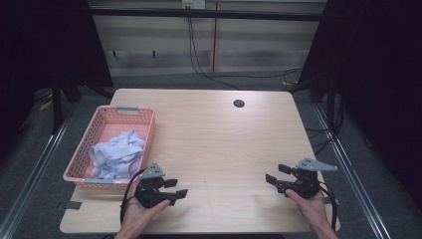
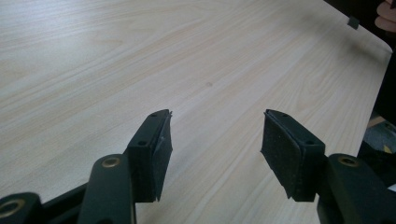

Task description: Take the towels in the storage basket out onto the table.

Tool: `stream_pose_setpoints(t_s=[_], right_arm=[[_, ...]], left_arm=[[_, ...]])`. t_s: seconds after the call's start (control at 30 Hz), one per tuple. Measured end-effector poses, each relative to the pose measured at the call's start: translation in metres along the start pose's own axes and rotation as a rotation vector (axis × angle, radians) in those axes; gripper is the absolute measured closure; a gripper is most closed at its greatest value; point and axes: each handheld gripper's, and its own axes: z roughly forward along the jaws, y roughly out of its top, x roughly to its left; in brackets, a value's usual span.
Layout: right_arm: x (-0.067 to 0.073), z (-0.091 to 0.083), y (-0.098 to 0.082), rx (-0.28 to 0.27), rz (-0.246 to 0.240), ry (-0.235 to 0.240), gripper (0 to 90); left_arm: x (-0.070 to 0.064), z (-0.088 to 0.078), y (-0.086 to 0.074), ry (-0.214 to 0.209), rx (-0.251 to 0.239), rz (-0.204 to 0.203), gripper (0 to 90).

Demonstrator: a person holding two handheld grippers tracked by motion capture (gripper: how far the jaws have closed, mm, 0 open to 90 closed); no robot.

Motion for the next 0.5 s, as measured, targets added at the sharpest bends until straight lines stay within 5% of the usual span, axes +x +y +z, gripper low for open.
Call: stream_pose_setpoints(t_s=[0.3, 0.4, 0.5], right_arm=[[0.001, 0.007, -0.002, 0.044, -0.011, 0.040, 29.0], [0.002, 0.006, -0.002, 0.043, -0.004, 0.045, 28.9], [0.005, 0.005, 0.000, 0.043, -0.013, 0.049, 26.6]], left_arm=[[0.003, -0.005, 0.004, 0.011, -0.010, 0.072, 33.8], [0.004, -0.015, 0.007, 0.021, -0.040, 0.036, 36.7], [0.004, -0.028, 0.010, 0.032, -0.077, 0.053, 37.6]])
